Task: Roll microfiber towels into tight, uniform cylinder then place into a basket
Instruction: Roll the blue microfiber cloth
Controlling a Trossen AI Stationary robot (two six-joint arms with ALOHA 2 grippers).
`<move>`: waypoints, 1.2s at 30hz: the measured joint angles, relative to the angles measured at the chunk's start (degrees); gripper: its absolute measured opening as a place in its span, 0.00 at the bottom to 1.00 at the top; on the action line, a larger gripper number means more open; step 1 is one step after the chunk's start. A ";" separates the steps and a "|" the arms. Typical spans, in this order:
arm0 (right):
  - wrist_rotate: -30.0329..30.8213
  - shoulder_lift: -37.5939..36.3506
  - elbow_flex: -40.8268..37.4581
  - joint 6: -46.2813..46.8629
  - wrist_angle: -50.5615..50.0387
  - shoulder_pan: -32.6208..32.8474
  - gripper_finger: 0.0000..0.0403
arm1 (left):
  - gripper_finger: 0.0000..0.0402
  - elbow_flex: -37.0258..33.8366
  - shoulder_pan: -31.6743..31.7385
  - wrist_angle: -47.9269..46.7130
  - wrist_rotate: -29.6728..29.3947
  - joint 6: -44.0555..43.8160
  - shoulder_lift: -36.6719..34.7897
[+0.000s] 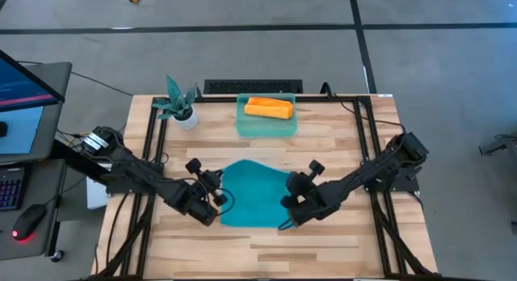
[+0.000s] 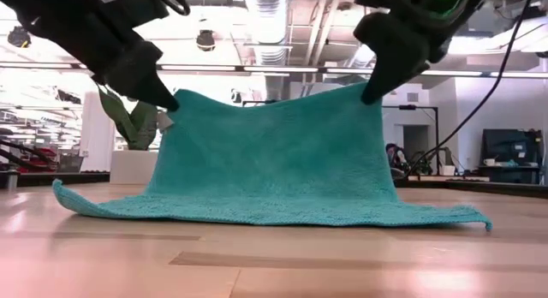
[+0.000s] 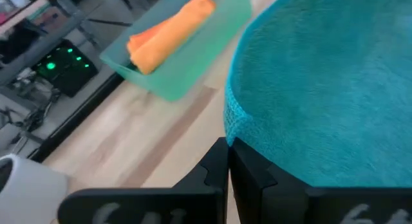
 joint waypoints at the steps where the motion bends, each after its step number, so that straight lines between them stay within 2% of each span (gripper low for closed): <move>1: -0.41 0.00 0.00 -0.84 0.78 0.23 0.02 | 0.00 0.00 -0.30 0.33 0.52 0.72 0.00; 9: -5.44 0.00 0.02 -1.91 3.12 3.93 0.01 | 0.00 0.00 -4.74 0.61 4.72 1.69 0.00; 15: -5.93 -0.03 -0.22 -1.02 3.46 8.10 0.02 | 0.00 0.00 -8.17 0.59 9.61 1.73 0.00; 25: -5.53 -0.07 -11.68 -3.17 17.87 11.30 0.02 | 0.00 0.01 -9.97 1.12 11.35 2.30 0.00; 36: -8.74 -0.07 -12.15 -3.25 19.40 11.71 0.02 | 0.00 0.00 -10.01 11.74 23.72 14.16 0.00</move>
